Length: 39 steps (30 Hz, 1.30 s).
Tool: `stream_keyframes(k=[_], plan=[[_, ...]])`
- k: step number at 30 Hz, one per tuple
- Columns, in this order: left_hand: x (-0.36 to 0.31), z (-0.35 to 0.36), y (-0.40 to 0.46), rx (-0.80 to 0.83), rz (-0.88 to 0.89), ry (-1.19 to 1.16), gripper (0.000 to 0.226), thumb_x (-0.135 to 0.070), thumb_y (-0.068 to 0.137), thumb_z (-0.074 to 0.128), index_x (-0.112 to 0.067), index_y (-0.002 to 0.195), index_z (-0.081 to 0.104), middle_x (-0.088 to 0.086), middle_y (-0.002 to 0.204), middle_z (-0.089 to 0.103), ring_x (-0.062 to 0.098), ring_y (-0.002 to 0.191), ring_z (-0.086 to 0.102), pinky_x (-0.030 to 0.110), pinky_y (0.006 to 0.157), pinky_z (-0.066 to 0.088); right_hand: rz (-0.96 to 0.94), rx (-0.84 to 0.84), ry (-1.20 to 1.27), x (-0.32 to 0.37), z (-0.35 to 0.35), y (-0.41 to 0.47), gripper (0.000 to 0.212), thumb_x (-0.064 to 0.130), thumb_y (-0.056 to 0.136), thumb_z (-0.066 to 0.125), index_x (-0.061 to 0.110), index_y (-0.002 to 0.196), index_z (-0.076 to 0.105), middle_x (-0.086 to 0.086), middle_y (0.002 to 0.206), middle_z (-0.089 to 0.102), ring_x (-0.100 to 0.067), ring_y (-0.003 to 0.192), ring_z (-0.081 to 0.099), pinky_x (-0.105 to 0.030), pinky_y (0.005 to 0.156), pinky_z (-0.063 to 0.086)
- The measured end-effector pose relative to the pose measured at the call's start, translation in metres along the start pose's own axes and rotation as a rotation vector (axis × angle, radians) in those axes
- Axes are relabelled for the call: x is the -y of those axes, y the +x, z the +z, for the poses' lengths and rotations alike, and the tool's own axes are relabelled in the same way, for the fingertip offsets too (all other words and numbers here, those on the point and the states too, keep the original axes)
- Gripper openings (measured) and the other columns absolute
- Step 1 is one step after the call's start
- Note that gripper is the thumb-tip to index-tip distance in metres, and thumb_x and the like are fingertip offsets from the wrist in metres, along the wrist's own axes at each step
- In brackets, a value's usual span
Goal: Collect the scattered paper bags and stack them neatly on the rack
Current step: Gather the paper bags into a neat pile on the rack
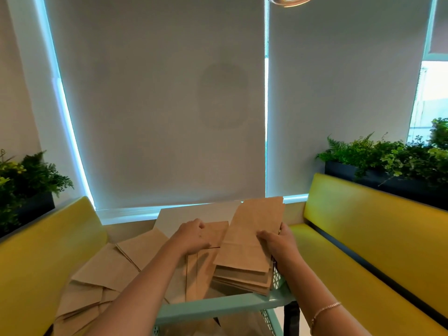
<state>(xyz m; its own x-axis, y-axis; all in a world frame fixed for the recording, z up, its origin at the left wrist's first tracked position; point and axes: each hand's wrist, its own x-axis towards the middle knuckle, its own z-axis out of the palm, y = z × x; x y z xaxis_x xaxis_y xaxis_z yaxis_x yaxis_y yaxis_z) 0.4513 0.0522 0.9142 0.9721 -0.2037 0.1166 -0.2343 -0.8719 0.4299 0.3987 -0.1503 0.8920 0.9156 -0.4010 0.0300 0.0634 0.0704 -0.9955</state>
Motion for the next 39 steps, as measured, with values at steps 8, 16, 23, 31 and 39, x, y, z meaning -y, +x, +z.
stream_keyframes(k=[8,16,23,31,39], plan=[[0.003,0.013,0.015,-0.041,-0.088,0.076,0.080,-0.043,0.069,0.076,-0.021,0.136,0.039,0.010,0.134,0.041,0.026,0.117,0.048,0.036,0.098,0.046,0.011,0.001,-0.016,-0.002,-0.003,0.005,0.047,0.007,0.080,0.067,0.012,0.123,0.049,-0.011,0.113,0.062,-0.030,0.100,0.061,-0.047,0.089,0.051],[-0.001,-0.052,0.009,-0.335,-0.033,-0.355,0.029,-0.018,0.081,0.072,-0.007,0.108,0.066,0.006,0.094,0.063,0.020,0.087,0.058,0.029,0.079,0.048,0.030,-0.001,0.012,-0.003,-0.002,0.006,0.043,0.007,0.082,0.065,0.010,0.122,0.051,-0.012,0.112,0.063,-0.031,0.098,0.062,-0.048,0.089,0.051],[-0.029,-0.084,-0.021,-0.488,0.150,-0.788,0.014,-0.008,0.085,0.066,-0.020,0.082,0.061,0.001,0.076,0.059,0.015,0.058,0.054,0.020,0.055,0.051,0.033,-0.028,0.014,-0.002,0.000,0.005,0.035,0.019,0.087,0.061,0.012,0.121,0.053,-0.011,0.112,0.064,-0.030,0.099,0.062,-0.050,0.091,0.050],[-0.022,-0.024,-0.037,-0.010,0.327,-0.415,0.028,0.004,0.079,0.067,-0.022,0.071,0.068,-0.010,0.074,0.065,-0.001,0.072,0.062,0.009,0.069,0.049,0.028,-0.037,0.078,0.005,-0.006,-0.001,0.052,0.060,0.090,0.041,0.016,0.105,0.065,-0.009,0.102,0.068,-0.028,0.095,0.064,-0.047,0.090,0.051],[-0.020,0.007,-0.032,0.120,0.290,-0.206,0.022,0.000,0.083,0.064,-0.012,0.098,0.074,0.003,0.092,0.071,0.000,0.073,0.061,0.015,0.072,0.051,0.045,0.063,0.132,0.015,-0.004,-0.012,0.052,0.064,0.086,0.044,0.015,0.098,0.056,-0.009,0.067,0.050,-0.014,0.045,0.042,-0.024,0.039,0.035]])
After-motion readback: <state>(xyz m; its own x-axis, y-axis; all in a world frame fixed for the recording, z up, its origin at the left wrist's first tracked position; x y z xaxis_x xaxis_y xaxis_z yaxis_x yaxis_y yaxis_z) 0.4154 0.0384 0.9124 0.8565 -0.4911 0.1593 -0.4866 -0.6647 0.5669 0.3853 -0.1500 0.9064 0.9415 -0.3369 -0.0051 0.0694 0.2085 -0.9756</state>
